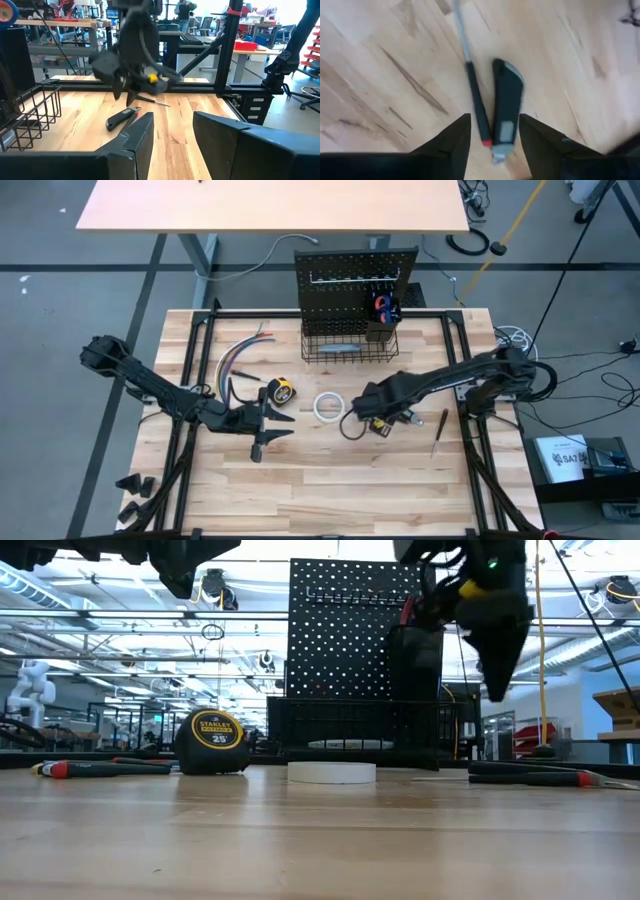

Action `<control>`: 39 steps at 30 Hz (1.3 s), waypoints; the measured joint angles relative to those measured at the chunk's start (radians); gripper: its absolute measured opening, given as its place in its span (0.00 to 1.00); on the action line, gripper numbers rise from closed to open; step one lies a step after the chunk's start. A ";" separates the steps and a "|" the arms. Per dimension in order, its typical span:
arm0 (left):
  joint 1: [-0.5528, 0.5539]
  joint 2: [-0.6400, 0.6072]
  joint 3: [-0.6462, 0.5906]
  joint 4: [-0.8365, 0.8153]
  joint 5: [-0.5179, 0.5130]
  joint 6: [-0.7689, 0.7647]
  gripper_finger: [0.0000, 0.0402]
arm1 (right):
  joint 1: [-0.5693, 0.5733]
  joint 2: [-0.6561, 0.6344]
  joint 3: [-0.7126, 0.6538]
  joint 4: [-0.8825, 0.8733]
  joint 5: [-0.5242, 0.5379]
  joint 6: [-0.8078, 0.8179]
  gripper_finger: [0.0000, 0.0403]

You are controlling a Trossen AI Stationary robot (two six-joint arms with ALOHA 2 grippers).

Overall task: Hang tools onto peg board
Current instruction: Put the black cutter into the black wire basket on the peg board

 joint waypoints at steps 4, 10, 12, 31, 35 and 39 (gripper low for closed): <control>0.000 0.000 0.000 0.000 0.000 0.000 0.36 | -0.016 -0.070 -0.067 0.028 -0.019 0.001 0.45; 0.000 0.000 0.000 0.000 0.000 -0.001 0.36 | -0.052 -0.102 -0.224 0.136 0.082 -0.020 0.53; 0.000 0.000 0.000 0.000 0.000 -0.001 0.36 | -0.056 -0.098 -0.271 0.155 0.101 -0.039 0.54; 0.009 0.000 0.000 -0.007 -0.001 -0.001 0.36 | -0.065 -0.092 -0.342 0.245 -0.025 -0.100 0.56; 0.009 0.000 0.000 -0.007 -0.001 -0.001 0.36 | -0.076 -0.092 -0.342 0.294 -0.026 -0.127 0.56; 0.008 0.000 0.000 -0.007 -0.001 -0.002 0.36 | -0.093 -0.092 -0.342 0.330 -0.023 -0.166 0.56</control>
